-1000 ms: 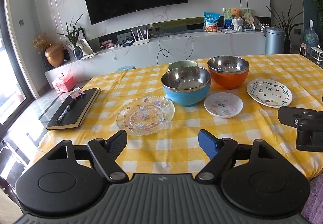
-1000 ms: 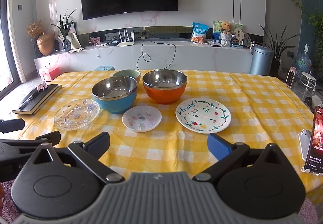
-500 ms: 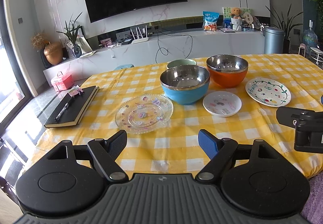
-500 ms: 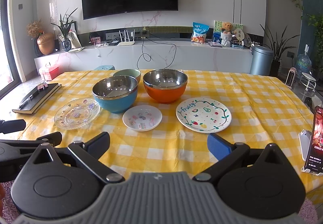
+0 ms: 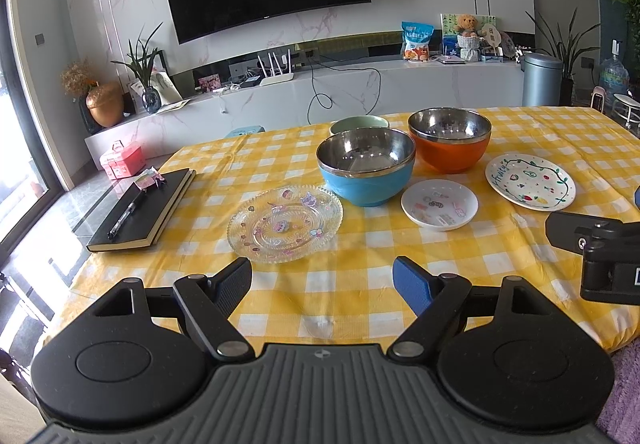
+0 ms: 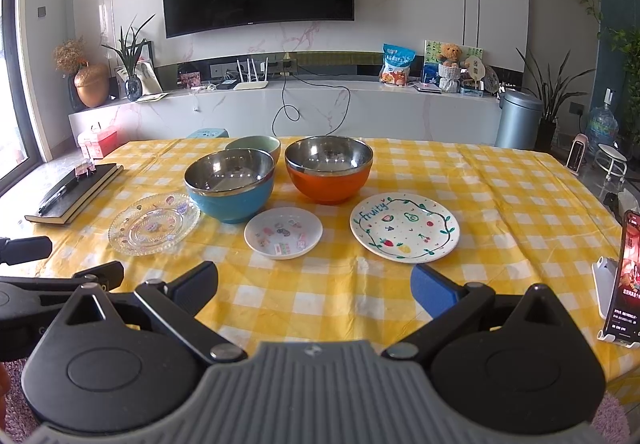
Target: Organize plates and bowls
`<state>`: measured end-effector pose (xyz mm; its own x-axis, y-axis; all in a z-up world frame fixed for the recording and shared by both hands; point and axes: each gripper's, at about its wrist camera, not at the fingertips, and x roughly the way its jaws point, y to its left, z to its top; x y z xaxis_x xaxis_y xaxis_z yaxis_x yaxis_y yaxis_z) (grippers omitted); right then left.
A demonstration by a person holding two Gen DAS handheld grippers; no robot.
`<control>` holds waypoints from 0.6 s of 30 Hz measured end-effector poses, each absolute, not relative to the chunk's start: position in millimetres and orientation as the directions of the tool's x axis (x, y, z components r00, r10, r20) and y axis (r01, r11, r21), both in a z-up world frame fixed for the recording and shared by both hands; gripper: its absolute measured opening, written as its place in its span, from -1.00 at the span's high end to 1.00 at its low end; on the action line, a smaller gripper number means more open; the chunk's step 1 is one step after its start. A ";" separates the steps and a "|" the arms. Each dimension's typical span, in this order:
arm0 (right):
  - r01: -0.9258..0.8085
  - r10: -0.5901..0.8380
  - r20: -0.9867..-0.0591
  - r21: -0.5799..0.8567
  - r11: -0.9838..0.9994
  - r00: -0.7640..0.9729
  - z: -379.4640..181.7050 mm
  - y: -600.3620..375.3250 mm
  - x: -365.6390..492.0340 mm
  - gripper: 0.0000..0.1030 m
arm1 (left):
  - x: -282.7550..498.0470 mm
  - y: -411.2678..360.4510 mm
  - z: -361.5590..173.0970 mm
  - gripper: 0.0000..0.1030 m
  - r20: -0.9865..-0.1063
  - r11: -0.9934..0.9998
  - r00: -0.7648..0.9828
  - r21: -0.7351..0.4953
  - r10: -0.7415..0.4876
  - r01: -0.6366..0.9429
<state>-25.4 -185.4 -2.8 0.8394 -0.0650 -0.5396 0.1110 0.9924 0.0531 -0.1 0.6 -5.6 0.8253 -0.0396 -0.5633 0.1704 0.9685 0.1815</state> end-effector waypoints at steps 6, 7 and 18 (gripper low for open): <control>0.112 -0.066 -0.539 0.053 0.992 0.839 -2.7 -185.3 -25.4 -0.95 | -0.6 0.4 -6.0 -0.83 -0.565 0.969 0.824 0.180 -0.039 0.169; 0.111 -0.065 -0.539 0.053 0.992 0.840 -2.7 -185.3 -25.5 -0.95 | -0.3 0.4 -5.8 -0.83 -0.564 0.969 0.825 0.180 -0.040 0.170; 0.109 -0.052 -0.545 0.072 0.991 0.837 -7.7 -183.3 -21.4 -0.95 | -0.7 6.2 -6.6 -0.83 -0.558 0.971 0.825 0.131 -0.094 0.199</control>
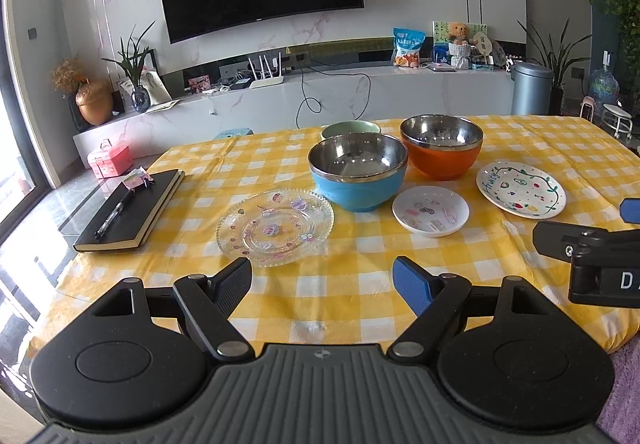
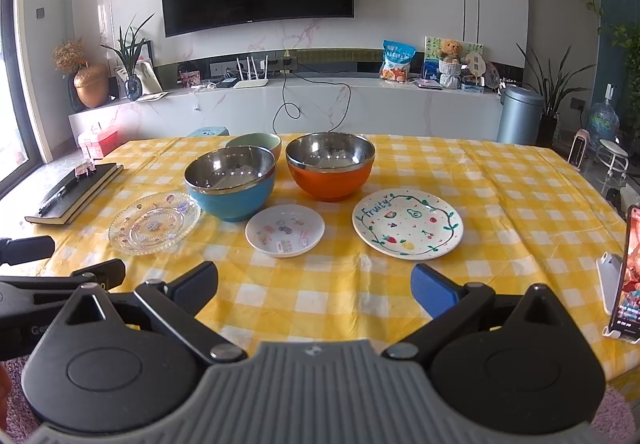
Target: Organize plates and bowls
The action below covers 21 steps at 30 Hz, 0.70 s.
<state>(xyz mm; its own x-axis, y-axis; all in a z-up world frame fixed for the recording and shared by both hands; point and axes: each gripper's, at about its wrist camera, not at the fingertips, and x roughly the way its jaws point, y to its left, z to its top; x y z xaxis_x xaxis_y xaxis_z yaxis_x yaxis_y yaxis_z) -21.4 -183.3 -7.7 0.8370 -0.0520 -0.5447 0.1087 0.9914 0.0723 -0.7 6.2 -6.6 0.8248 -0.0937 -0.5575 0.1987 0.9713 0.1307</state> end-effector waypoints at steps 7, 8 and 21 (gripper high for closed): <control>0.026 0.044 -0.510 0.129 0.991 0.859 -17.2 -177.0 -9.3 -0.95 | 11.2 29.9 -2.9 -0.61 -0.541 0.974 0.818 -0.005 -0.194 0.227; 0.019 0.054 -0.518 0.135 0.991 0.854 -18.8 -175.2 -6.0 -0.95 | 13.2 32.3 -3.0 -0.58 -0.539 0.975 0.820 -0.009 -0.193 0.223; -0.043 0.097 -0.531 0.113 0.993 0.842 -29.9 -145.0 45.4 -0.95 | 53.1 76.2 -14.1 -0.28 -0.542 0.991 0.832 -0.116 -0.119 0.066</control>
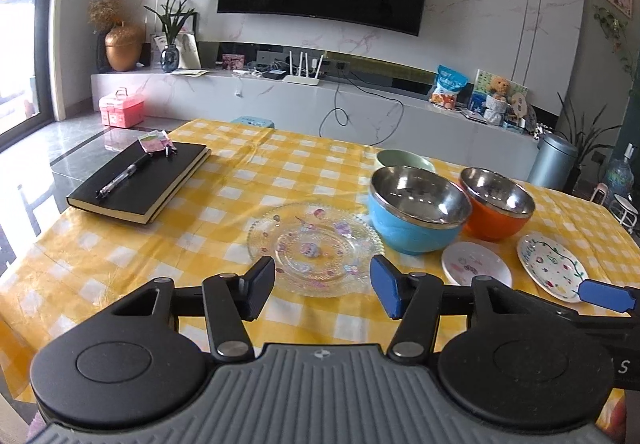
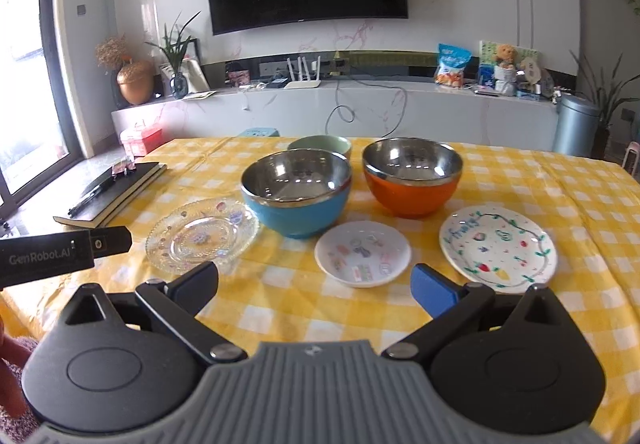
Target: Organize plates and bowls
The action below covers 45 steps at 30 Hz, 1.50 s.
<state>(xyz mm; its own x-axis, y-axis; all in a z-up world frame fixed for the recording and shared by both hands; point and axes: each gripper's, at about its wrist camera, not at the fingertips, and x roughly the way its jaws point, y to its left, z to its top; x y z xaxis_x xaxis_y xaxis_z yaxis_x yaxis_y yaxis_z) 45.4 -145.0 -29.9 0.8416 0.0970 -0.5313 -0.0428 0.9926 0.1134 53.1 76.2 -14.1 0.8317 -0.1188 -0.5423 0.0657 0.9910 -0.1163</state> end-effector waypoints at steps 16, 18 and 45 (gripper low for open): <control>-0.111 0.203 -0.584 0.189 0.976 0.786 -57.6 -99.1 127.9 -0.51 | 119.5 113.7 -45.9 -0.07 -0.629 0.988 0.773 -0.150 -0.079 -0.021; -0.109 0.212 -0.593 0.206 0.973 0.777 -63.3 -95.1 139.5 -0.36 | 130.0 118.1 -51.6 0.07 -0.639 0.986 0.765 -0.163 -0.079 -0.035; -0.048 0.263 -0.645 0.332 0.942 0.718 -100.7 -86.7 200.2 0.74 | 178.8 129.3 -81.8 0.68 -0.665 0.971 0.736 -0.236 -0.132 -0.040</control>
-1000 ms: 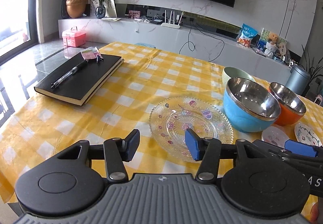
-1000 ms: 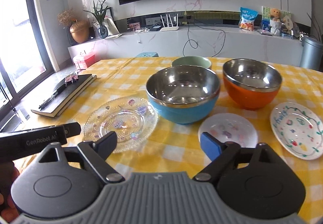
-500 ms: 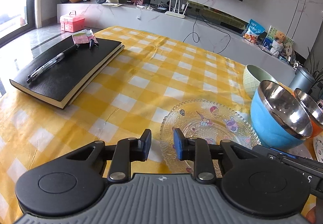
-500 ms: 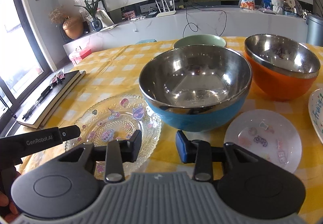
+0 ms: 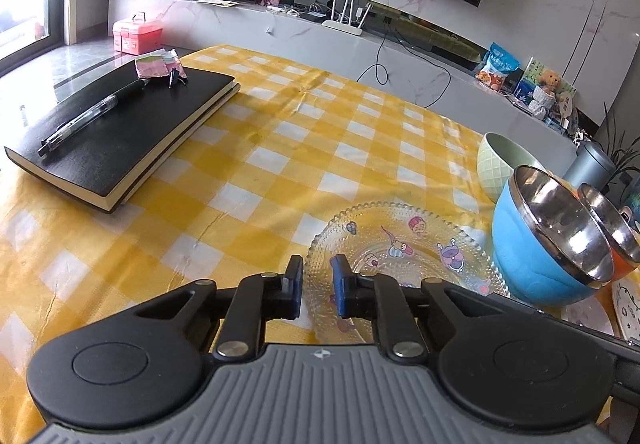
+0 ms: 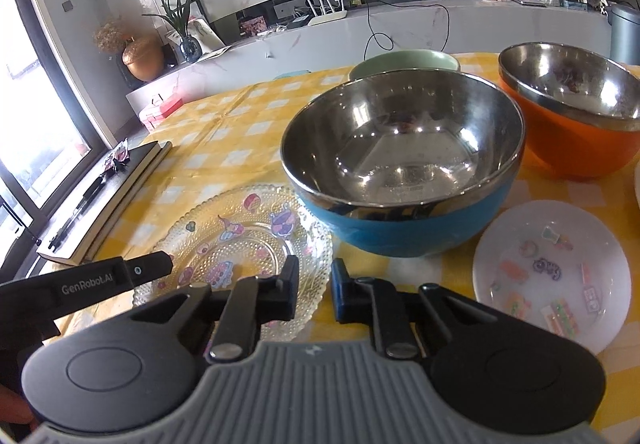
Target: Organize plates and bowls
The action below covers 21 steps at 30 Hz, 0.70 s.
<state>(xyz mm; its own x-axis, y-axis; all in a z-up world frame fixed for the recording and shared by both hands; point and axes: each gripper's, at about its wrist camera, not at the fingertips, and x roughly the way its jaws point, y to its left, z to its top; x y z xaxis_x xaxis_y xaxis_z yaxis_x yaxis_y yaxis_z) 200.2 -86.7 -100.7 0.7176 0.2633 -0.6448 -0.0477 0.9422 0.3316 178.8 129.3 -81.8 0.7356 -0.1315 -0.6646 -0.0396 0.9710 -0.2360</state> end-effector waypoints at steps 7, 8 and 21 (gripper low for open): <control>-0.075 0.305 -0.648 0.357 0.931 0.698 -95.7 -84.4 179.6 0.75 | 150.0 131.7 -67.4 0.71 -0.671 0.981 0.734 -0.191 -0.101 -0.040; -0.079 0.310 -0.648 0.360 0.929 0.696 -94.0 -85.0 175.2 0.75 | 144.3 131.6 -64.7 0.71 -0.670 0.981 0.736 -0.191 -0.099 -0.042; -0.039 0.320 -0.649 0.408 0.912 0.691 -72.9 -135.9 99.7 0.78 | 85.3 87.3 -47.3 0.72 -0.673 0.981 0.725 -0.194 -0.148 0.020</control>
<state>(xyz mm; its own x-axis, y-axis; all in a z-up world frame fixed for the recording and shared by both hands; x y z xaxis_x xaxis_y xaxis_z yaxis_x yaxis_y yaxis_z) 99.7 -135.9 -72.9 0.6906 0.3198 -0.6487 -0.0394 0.9122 0.4078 85.3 87.3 -47.3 0.7250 -0.1479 -0.6727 0.0203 0.9808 -0.1938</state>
